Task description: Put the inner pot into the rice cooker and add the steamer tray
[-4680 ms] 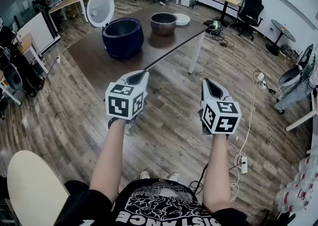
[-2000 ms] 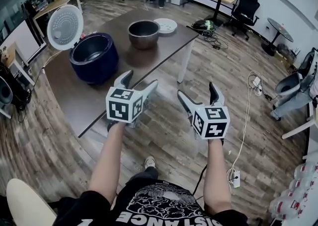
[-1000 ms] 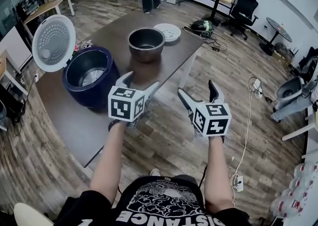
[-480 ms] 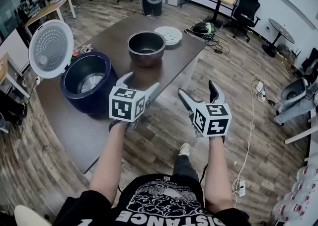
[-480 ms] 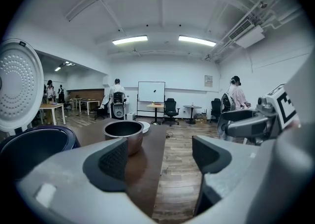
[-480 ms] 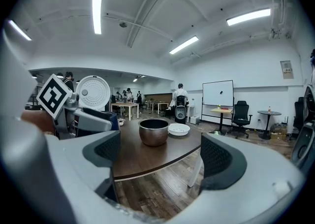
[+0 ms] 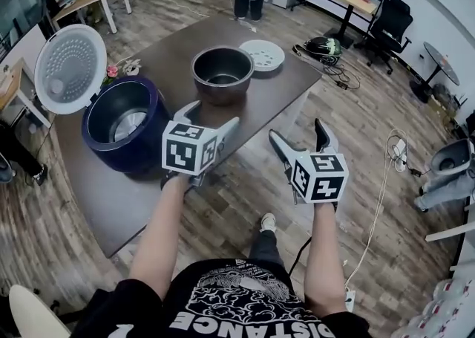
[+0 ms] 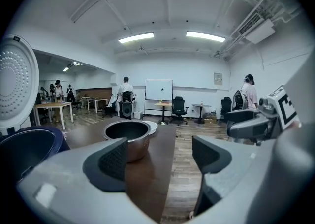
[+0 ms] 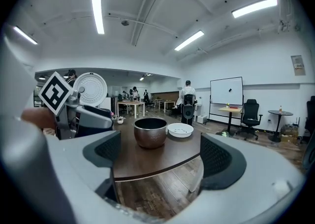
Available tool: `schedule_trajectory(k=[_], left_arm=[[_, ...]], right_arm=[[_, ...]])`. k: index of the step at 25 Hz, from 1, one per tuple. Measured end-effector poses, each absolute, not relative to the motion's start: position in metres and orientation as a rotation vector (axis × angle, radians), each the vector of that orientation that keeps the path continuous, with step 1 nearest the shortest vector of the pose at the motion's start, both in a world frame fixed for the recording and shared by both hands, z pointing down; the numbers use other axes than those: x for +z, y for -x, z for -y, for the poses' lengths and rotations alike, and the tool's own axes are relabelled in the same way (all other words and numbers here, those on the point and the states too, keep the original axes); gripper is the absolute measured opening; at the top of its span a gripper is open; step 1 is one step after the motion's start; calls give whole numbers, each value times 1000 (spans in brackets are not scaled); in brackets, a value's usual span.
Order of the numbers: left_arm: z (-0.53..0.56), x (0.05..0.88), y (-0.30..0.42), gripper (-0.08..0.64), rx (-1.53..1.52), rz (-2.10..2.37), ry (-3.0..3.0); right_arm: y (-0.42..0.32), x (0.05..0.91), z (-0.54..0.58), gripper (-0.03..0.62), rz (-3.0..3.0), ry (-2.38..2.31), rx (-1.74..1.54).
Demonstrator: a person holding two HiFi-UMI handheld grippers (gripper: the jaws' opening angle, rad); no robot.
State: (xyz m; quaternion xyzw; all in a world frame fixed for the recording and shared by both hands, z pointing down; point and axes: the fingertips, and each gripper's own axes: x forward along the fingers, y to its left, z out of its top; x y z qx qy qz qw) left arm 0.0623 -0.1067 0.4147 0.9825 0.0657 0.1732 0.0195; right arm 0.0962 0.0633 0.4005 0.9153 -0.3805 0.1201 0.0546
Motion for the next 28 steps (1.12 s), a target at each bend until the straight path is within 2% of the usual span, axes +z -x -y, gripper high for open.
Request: schedule_trajectory(k=[13, 28], left_arm=[[127, 407, -148, 416, 573, 88, -3018], [165, 401, -186, 416, 594, 436, -2952]], right_arm=[[-219, 396, -45, 485, 1379, -2694, 401], [-297, 396, 12, 474, 1684, -2520, 431]])
